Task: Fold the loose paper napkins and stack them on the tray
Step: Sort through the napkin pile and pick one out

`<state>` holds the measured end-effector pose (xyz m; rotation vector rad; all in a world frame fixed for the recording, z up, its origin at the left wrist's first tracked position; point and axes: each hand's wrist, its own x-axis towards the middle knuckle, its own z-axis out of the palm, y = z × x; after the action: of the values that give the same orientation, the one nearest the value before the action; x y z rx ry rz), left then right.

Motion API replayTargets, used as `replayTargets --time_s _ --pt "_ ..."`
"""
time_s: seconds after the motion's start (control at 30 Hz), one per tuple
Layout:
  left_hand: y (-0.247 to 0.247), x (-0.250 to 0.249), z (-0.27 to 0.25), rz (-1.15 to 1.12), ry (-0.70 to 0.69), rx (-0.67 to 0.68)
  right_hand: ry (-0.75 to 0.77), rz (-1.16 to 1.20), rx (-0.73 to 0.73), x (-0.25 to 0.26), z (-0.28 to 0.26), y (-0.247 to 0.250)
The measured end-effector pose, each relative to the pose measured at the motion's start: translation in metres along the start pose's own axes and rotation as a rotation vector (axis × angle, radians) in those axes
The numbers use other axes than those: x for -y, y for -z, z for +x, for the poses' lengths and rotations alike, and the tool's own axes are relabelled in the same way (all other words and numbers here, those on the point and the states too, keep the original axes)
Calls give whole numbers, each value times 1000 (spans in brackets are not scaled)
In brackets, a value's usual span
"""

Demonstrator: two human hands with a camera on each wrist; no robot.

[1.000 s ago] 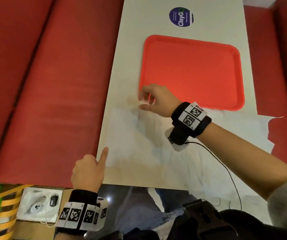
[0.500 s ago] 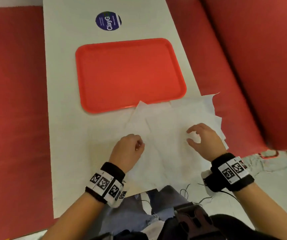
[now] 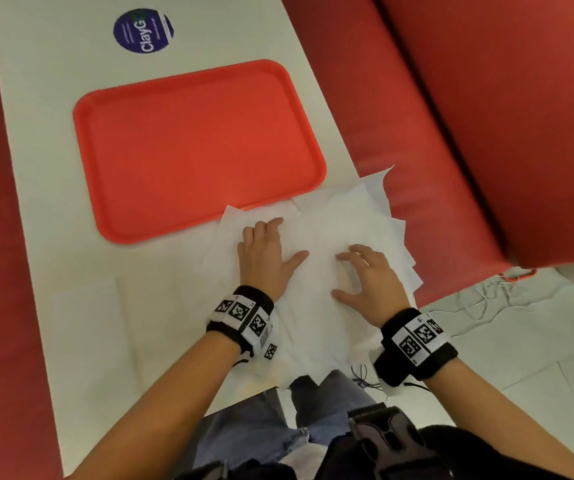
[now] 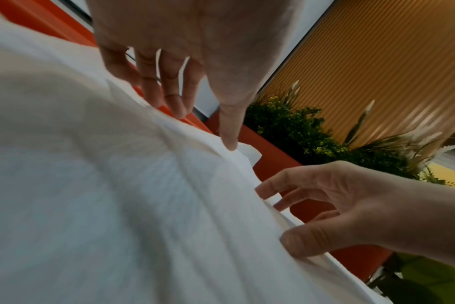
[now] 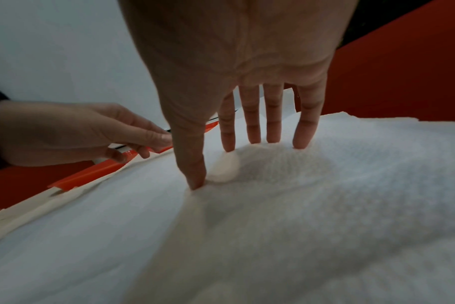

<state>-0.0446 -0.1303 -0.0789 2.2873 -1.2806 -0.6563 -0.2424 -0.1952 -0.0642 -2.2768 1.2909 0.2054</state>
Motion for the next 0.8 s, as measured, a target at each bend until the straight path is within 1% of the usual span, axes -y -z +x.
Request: replayTargets --time_s 0.13,0.2,0.27,0.43,0.53,0.6,0.73,0.8 --pt "-3 -5 8 195 20 109 5 17 -11 -1 0 0" --pt "-5 -8 14 237 -17 152 10 20 -19 -2 1 0" --pt "-7 -13 21 252 -91 133 15 21 -23 -2 1 0" --pt "-6 -28 37 167 -185 -37 23 29 -29 -4 1 -1" --pt "-6 -33 40 134 -257 -103 40 28 -32 -6 1 -1" --pt "-5 -34 40 97 -278 -94 51 26 -30 -7 1 -1" --pt "-2 -33 38 -81 -210 -68 77 28 -19 -11 0 2" --pt "-1 -34 36 -121 -192 -68 96 22 -25 -11 -1 3"
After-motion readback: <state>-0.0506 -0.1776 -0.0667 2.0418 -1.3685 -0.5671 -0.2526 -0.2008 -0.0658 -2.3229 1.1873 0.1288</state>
